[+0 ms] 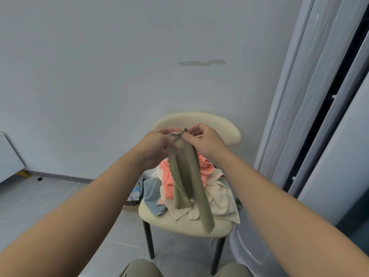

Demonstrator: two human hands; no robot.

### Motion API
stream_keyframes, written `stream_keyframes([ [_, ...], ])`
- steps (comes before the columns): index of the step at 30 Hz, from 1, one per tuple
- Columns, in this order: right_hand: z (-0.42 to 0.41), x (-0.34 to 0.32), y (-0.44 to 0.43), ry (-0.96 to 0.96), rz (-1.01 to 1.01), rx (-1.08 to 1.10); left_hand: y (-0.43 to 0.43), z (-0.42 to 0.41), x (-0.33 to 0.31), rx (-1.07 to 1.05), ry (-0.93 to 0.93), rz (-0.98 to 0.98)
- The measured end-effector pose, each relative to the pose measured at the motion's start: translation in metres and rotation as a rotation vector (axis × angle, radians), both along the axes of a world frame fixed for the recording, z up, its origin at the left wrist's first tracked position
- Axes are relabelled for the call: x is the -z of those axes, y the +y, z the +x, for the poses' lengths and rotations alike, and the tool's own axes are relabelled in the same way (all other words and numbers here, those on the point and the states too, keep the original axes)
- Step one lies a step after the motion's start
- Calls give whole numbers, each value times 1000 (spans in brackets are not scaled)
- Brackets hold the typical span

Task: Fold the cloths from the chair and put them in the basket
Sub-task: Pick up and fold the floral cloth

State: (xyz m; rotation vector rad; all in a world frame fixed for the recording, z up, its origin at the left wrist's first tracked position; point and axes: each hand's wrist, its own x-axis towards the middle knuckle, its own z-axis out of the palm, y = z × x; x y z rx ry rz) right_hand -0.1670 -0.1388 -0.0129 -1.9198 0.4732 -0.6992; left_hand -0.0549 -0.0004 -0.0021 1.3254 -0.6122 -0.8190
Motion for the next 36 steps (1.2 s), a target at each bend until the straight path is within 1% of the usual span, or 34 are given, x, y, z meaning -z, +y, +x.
stream_keyframes([
  [3,3,2,-1,9,-72,-8,-1,-2,4,13,-34,18],
  [6,5,1,-2,-17,-140,67,-5,-3,13,-90,-120,76],
  [8,5,-4,-2,-41,-168,120,-9,0,25,-161,-248,132],
  [11,2,-12,-2,-48,-212,178,-10,3,40,-277,-611,227],
  [12,1,-14,-2,-42,-207,188,-9,3,43,-319,-689,229],
  [14,-1,-14,-3,-36,-181,214,-4,2,44,-364,-741,181],
  [16,-1,-14,-5,-45,-176,257,4,4,43,-297,-788,197],
  [18,-2,-14,-9,-43,-163,305,11,9,44,-181,-824,272],
  [20,-4,-13,-14,-31,-146,342,17,16,46,-152,-856,340],
  [23,-7,-8,-21,-21,-130,377,27,25,49,-184,-859,415],
  [26,-10,-1,-25,-31,-118,408,36,34,54,-218,-847,428],
  [29,-13,5,-32,-39,-76,461,40,39,54,-297,-828,455],
  [32,-18,9,-40,-33,-44,512,44,41,51,-366,-761,491],
  [34,-21,12,-45,-30,-31,548,46,46,52,-358,-672,427],
  [36,-23,17,-51,-27,-8,583,47,49,51,-316,-485,264],
])
